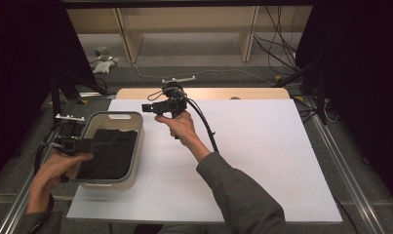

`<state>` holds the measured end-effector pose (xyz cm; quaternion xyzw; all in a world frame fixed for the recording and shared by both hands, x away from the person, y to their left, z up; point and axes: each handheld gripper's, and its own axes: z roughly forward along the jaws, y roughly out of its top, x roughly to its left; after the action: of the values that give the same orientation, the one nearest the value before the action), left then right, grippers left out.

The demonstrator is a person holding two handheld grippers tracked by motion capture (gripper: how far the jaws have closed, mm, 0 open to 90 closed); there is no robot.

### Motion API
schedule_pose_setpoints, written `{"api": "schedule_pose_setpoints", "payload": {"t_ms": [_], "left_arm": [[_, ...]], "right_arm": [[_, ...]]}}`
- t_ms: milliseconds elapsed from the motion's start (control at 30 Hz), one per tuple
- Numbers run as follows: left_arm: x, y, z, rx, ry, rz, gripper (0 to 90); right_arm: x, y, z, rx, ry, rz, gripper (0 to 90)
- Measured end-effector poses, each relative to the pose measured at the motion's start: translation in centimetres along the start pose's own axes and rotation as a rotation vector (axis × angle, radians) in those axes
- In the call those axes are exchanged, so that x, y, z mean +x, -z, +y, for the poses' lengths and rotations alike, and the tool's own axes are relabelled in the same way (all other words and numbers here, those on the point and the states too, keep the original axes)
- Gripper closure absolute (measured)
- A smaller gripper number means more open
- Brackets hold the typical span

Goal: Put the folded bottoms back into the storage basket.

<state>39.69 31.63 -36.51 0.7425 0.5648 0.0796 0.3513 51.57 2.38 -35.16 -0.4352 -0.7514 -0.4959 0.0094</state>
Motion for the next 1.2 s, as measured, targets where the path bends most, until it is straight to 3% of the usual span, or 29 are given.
{"api": "schedule_pose_setpoints", "payload": {"t_ms": [333,567,833,1200], "left_arm": [[-1.6,-0.7,0.5,-0.041,-0.032,-0.052,15.4],[-2.5,-1.0,0.7,-0.05,-0.053,-0.06,15.4],[-3.3,-1.3,0.8,-0.079,-0.062,-0.089,15.4],[-5.0,-2.4,0.9,-0.09,-0.105,-0.13,15.4]], "right_arm": [[-1.0,1.6,-0.4,-0.027,-0.004,0.005,21.8],[-1.8,2.6,-0.6,-0.048,-0.009,0.01,21.8],[-2.4,4.0,-1.0,-0.078,-0.009,0.02,21.4],[-3.7,5.9,-1.9,-0.104,-0.015,0.022,18.4]]}}
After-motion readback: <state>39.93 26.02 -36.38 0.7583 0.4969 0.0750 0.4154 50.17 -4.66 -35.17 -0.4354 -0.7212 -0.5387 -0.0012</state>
